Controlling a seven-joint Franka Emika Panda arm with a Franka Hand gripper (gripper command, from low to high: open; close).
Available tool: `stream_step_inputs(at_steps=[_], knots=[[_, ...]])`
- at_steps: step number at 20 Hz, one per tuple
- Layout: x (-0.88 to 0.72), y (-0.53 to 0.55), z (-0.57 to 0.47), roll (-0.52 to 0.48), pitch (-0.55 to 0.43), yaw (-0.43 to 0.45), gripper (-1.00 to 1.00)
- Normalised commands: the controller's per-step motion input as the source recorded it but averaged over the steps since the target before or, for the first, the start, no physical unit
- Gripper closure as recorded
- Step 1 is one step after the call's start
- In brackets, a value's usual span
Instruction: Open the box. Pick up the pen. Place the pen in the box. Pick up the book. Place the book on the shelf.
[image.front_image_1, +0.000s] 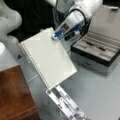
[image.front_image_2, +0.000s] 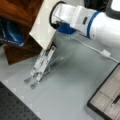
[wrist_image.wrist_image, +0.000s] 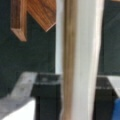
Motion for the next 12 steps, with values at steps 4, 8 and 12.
stream_step_inputs(at_steps=[4, 8, 12], knots=[[-0.27, -0.26, 0.26, 0.139, 0.071, -0.082, 1.0], [-0.35, -0.29, 0.2, 0.139, 0.076, -0.018, 1.0], [-0.45, -0.37, 0.13, 0.143, 0.056, 0.043, 1.0]])
